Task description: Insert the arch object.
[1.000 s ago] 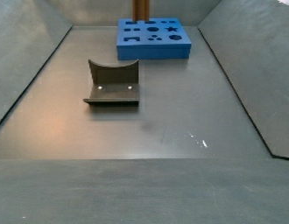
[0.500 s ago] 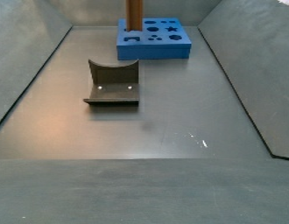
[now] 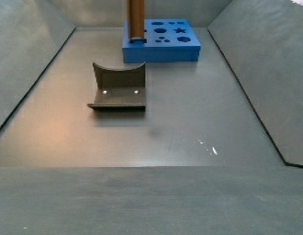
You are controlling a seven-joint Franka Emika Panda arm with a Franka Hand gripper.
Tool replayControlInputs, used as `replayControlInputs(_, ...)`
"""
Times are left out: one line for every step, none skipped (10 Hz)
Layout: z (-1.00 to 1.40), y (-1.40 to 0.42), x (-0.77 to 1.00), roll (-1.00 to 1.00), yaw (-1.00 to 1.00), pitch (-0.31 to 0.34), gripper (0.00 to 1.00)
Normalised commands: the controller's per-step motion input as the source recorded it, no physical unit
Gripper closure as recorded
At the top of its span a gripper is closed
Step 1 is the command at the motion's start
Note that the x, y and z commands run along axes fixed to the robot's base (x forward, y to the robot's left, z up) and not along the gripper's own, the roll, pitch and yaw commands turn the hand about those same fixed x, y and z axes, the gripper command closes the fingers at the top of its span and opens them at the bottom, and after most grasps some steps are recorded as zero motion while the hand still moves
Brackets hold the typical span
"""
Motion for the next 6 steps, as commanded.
replayControlInputs(-0.14, 0.09, 0.00, 0.04, -0.42, 0.000, 1.00)
replayControlInputs(-0.08, 0.08, 0.00, 0.00, -0.42, 0.011, 1.00)
replayControlInputs(-0.10, 0.02, -0.06, 0.00, -0.41, 0.000, 1.00)
replayControlInputs(-0.14, 0.00, -0.15, -0.04, -0.23, 0.000, 1.00)
replayControlInputs(-0.10, 0.00, -0.11, -0.15, 0.00, -0.004, 1.00)
replayControlInputs(-0.11, -0.08, -0.05, -0.21, 0.16, 0.000, 1.00)
